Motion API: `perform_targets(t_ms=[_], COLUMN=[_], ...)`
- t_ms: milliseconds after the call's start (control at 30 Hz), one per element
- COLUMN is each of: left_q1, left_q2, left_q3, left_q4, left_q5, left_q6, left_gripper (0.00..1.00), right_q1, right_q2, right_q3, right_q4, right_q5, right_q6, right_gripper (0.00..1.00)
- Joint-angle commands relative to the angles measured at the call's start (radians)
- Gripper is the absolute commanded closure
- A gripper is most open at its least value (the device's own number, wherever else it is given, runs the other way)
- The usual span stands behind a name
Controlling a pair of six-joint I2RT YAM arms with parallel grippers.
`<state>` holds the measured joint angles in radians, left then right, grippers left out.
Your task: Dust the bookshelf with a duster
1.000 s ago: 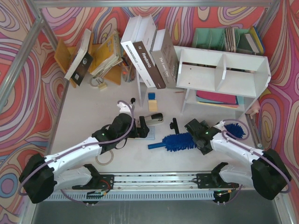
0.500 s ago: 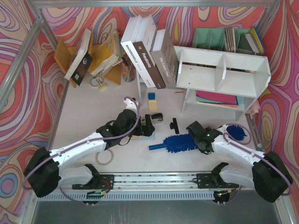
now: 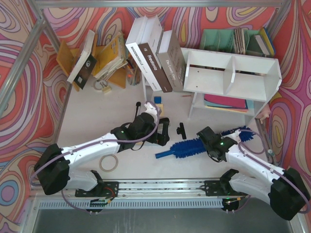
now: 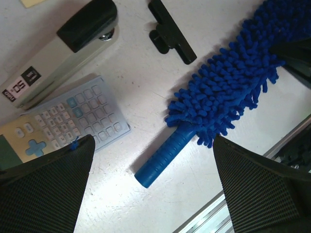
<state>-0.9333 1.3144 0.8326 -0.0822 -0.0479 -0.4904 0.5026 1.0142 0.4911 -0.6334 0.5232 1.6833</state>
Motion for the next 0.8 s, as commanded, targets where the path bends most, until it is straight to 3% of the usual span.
perform_targets(t_ms=[0,433,767], left_q1=[-0.045,-0.181,-0.230], left_q2=[0.043,0.111,0.177], left_q3=[0.053,0.129,0.172], left_q4=[-0.064,-0.155,-0.208], left_q5=[0.011,-0.016,-0.027], left_q6=[0.079,0.232,0.293], left_gripper=[0.02,0.02,0.08], right_q1=[-0.004,-0.004,-0.004], right_q2=[-0.060,-0.182,-0.252], right_q3=[0.020,0.074,0.134], right_q4=[-0.078,-0.136,-0.179], right_q5=[0.039,0.049,0.066], right_q6=[-0.004,-0.016,-0.032], right_gripper=[1.00,1.00,1.00])
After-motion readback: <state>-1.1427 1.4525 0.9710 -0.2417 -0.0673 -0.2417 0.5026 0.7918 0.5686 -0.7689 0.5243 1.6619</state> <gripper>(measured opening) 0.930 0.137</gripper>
